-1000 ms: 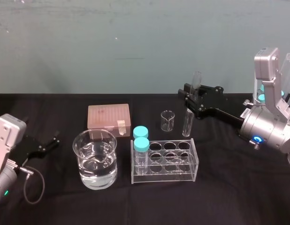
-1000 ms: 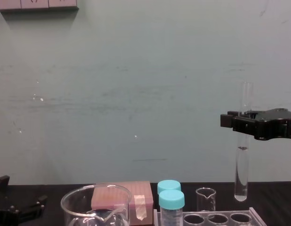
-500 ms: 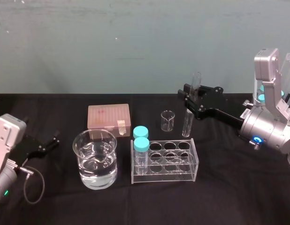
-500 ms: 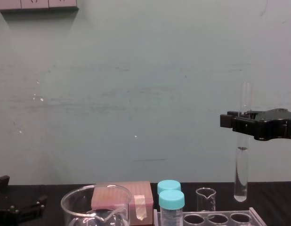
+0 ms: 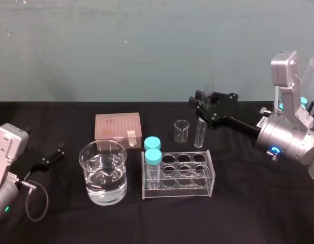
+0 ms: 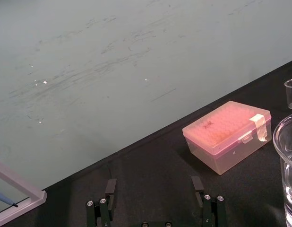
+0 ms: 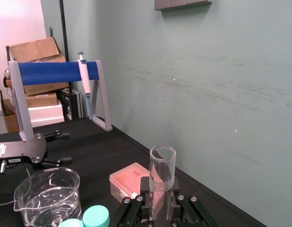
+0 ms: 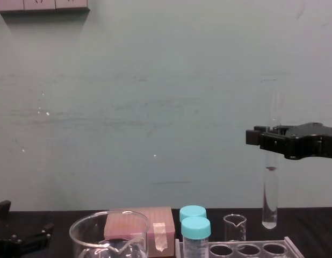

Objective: Hold the test tube with one hand and immerse one end into the beaker, then return it to the test tube rack.

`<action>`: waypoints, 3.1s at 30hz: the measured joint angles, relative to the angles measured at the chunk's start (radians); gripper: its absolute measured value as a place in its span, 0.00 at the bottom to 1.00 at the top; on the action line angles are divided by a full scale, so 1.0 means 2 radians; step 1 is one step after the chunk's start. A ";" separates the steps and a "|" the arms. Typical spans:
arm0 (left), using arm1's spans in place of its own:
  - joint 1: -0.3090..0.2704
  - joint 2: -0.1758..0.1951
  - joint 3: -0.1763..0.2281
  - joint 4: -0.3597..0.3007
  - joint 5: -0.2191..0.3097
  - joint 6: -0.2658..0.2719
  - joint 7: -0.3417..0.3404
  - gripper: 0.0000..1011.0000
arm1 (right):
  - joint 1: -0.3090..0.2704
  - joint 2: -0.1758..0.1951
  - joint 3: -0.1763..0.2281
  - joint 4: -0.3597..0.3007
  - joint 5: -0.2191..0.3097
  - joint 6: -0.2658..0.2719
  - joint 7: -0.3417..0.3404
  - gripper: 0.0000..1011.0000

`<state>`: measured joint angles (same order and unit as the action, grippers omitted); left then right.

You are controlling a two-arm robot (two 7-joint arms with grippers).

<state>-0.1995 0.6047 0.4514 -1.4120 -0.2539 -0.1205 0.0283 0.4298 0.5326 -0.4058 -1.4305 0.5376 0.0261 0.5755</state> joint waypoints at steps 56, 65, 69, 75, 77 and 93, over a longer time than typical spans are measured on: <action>0.000 0.000 0.000 0.000 0.000 0.000 0.000 0.99 | 0.144 -0.062 -0.093 0.094 0.023 -0.042 0.141 0.24; 0.000 0.000 0.000 0.000 0.000 0.000 0.000 0.99 | 0.158 -0.070 -0.108 0.101 0.037 -0.049 0.164 0.24; 0.000 0.000 0.000 0.000 0.000 0.000 0.000 0.99 | 0.163 -0.073 -0.115 0.104 0.042 -0.050 0.171 0.24; 0.000 0.000 0.000 0.000 0.000 0.000 0.000 0.99 | 0.171 -0.080 -0.125 0.112 0.047 -0.052 0.180 0.24; 0.000 0.000 0.000 0.000 0.000 0.000 0.000 0.99 | 0.173 -0.083 -0.127 0.114 0.049 -0.053 0.182 0.24; 0.000 0.000 0.000 0.000 0.000 0.000 0.000 0.99 | 0.187 -0.108 -0.155 0.132 0.052 -0.052 0.193 0.24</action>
<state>-0.1995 0.6047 0.4514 -1.4120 -0.2539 -0.1205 0.0283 0.8044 0.3173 -0.7151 -1.1666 0.6422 -0.0773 0.9606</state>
